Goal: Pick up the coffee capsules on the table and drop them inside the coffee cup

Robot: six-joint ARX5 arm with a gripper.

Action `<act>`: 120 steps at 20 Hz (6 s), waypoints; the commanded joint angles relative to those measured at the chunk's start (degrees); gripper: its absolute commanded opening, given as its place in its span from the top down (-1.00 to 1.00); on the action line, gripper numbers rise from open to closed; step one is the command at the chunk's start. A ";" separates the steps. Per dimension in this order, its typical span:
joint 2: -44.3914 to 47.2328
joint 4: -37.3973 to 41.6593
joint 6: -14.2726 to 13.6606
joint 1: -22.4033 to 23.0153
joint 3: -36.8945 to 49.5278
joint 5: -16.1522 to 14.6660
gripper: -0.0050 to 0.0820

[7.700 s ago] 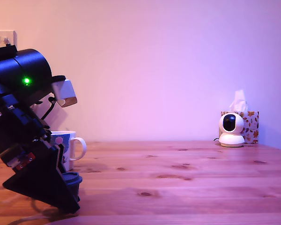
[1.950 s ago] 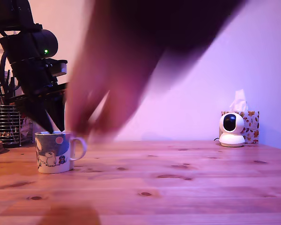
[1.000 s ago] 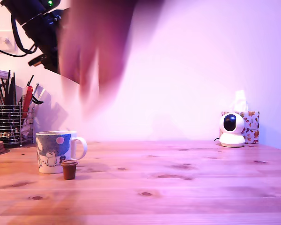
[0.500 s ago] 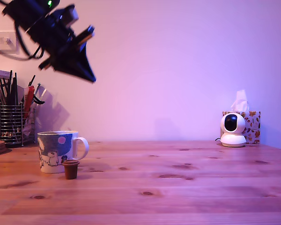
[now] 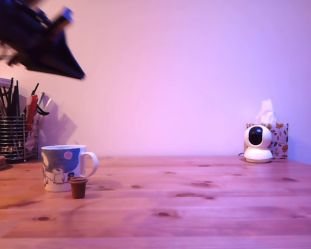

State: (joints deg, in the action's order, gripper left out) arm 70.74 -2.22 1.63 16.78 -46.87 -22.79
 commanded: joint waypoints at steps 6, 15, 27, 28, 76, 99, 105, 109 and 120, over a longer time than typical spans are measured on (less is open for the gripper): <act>-14.58 9.77 2.93 0.28 16.41 2.34 0.94; -31.41 14.21 4.90 1.60 32.57 4.46 0.94; -36.98 1.29 6.47 3.41 34.23 4.20 0.94; -36.94 1.16 6.47 3.82 34.23 4.17 0.94; 29.68 62.16 -6.25 5.25 32.54 8.26 -0.07; 42.21 59.04 -7.32 3.61 17.62 8.22 -0.12; 42.21 58.82 -8.13 3.58 17.59 8.22 0.27; 42.18 59.32 -8.13 3.52 17.59 8.22 0.49; 41.97 60.65 -8.11 3.52 17.59 6.25 0.35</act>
State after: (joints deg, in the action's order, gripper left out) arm 112.01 58.26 -6.24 20.47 -28.84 -16.03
